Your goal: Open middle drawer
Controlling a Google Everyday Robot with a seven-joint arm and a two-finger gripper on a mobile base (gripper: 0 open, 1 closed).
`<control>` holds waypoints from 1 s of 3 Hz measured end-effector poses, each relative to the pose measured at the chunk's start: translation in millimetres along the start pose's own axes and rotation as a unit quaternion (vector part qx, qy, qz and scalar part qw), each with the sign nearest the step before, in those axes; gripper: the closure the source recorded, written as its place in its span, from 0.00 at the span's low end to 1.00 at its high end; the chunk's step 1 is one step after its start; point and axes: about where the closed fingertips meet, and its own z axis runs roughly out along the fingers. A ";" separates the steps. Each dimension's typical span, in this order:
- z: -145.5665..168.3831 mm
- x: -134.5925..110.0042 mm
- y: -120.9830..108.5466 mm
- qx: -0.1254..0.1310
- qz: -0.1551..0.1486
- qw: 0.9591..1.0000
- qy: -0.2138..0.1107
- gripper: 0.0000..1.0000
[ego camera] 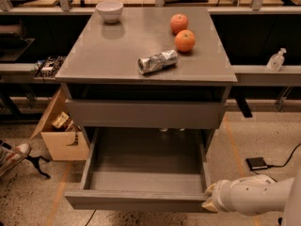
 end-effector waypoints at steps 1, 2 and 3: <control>0.0 0.0 0.0 0.000 0.000 1.000 0.000 0.86; 0.3 -0.5 0.3 -0.001 0.000 1.000 0.000 0.62; 0.7 -0.9 0.6 -0.001 -0.001 1.000 0.000 0.39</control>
Offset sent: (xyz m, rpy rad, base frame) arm 0.0000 0.0000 0.0001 0.0000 0.0000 0.0000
